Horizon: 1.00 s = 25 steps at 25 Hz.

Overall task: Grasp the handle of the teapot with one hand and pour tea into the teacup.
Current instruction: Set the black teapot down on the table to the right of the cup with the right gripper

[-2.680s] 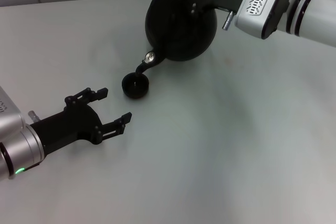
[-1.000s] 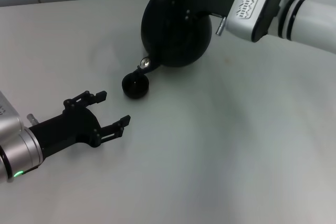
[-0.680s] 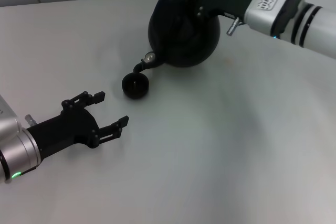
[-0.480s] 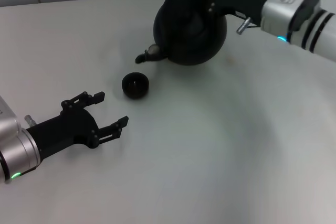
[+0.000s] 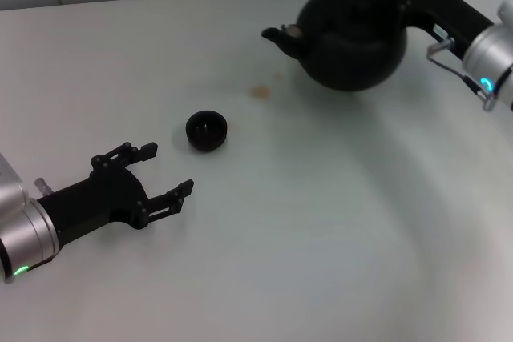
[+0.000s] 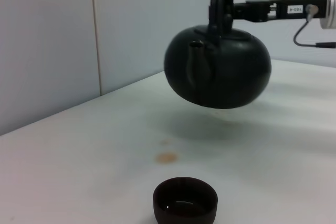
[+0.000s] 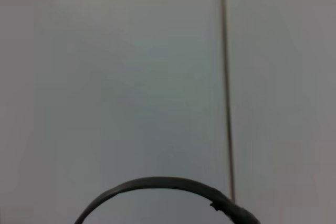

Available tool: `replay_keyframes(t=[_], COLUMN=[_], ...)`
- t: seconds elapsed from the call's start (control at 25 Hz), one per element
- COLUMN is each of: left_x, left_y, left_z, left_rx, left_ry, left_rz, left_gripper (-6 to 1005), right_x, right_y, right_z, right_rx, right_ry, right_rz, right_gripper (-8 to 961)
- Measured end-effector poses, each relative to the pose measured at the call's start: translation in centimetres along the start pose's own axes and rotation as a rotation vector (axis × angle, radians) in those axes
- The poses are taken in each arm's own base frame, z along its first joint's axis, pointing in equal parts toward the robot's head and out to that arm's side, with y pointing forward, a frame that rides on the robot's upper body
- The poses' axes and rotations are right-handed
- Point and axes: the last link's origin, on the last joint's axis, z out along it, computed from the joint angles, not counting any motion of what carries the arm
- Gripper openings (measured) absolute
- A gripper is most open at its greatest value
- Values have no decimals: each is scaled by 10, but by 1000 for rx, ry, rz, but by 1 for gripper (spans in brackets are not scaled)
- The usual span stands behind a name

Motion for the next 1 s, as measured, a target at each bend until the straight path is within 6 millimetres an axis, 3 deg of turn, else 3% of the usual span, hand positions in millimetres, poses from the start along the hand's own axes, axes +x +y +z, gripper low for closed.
replay_keyframes(t=[0.36, 1.0], left_x=[0, 1], left_y=[0, 2], left_z=[0, 3], left_rx=[-2, -11], left_ry=[-1, 2], left_rz=[3, 7], left_gripper=[825, 819], right_x=[19, 27], right_y=[3, 7], right_z=[-9, -14], right_rx=[20, 14], right_ry=[54, 76], right_rz=[-10, -30], right_gripper=[83, 82])
